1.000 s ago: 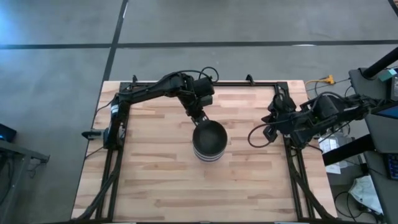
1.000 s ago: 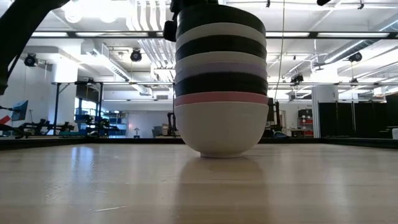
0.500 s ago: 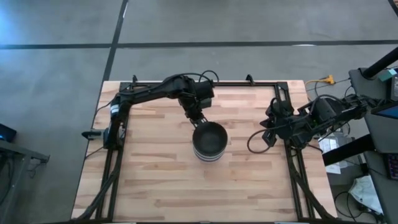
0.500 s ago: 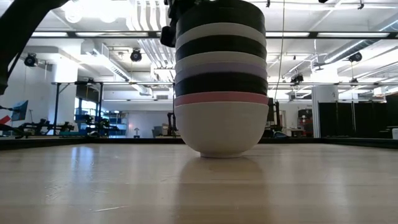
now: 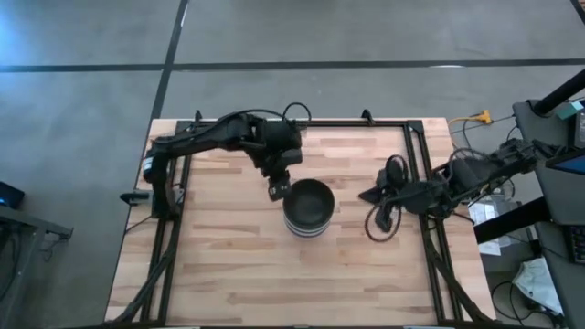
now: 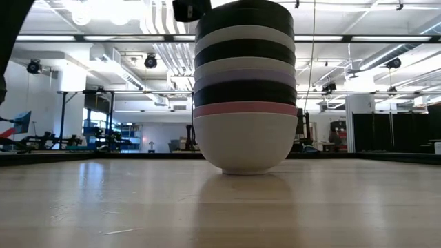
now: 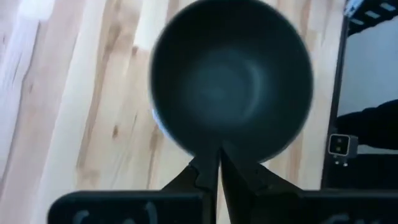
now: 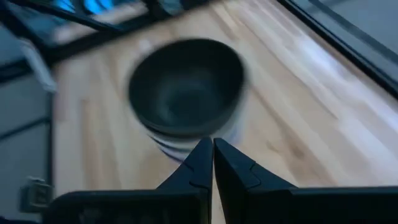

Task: Nest bowls inside each other
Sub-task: Stack the black bowl on the black bowl

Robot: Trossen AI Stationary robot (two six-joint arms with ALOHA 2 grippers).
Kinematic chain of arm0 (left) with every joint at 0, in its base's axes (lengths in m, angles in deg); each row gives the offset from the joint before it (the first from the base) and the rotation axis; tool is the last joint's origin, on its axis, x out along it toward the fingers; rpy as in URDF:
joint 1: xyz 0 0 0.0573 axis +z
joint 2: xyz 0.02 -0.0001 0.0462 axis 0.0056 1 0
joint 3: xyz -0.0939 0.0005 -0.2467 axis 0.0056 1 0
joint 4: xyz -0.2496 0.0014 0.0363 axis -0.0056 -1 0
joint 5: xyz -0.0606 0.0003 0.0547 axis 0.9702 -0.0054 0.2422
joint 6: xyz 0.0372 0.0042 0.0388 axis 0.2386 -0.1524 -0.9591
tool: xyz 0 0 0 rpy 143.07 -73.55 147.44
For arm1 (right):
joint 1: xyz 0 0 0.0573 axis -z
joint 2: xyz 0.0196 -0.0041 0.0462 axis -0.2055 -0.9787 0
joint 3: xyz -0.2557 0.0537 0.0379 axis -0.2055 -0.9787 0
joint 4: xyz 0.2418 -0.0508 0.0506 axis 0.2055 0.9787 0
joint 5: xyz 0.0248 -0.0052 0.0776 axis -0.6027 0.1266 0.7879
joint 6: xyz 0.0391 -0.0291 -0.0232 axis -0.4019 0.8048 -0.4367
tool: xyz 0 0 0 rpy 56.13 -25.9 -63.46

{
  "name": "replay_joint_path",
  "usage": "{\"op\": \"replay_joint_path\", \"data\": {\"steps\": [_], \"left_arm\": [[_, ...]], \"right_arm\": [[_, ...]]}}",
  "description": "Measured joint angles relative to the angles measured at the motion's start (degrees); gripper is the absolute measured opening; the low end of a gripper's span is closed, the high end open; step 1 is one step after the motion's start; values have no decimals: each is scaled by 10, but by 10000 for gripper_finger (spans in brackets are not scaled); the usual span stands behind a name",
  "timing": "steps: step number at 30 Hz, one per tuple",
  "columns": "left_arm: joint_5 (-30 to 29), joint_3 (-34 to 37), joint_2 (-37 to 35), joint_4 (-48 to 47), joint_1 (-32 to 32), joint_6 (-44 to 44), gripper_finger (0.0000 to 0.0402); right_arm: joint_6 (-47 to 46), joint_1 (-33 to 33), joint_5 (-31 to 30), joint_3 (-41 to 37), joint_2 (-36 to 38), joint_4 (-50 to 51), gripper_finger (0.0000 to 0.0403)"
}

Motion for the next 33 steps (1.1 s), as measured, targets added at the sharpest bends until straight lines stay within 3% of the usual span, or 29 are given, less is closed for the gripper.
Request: {"op": "replay_joint_path", "data": {"steps": [8,11,15,20,26,33], "left_arm": [[-16,185,-101,218,-50,-16,1],[-16,278,-141,289,-51,-7,1],[-17,374,-189,358,-51,-4,1],[-16,440,-224,398,-51,-4,1],[-15,478,-239,418,-51,-5,1],[-12,480,-239,426,-51,-21,1]], "right_arm": [[34,-6,2,-183,10,-395,9],[34,3,0,-218,-6,-485,9],[-6,21,-2,-234,-36,-478,9],[-31,28,-4,-233,-64,-484,9],[-53,30,-5,-221,-79,-476,9],[-102,34,-5,-186,-86,-362,9]]}}
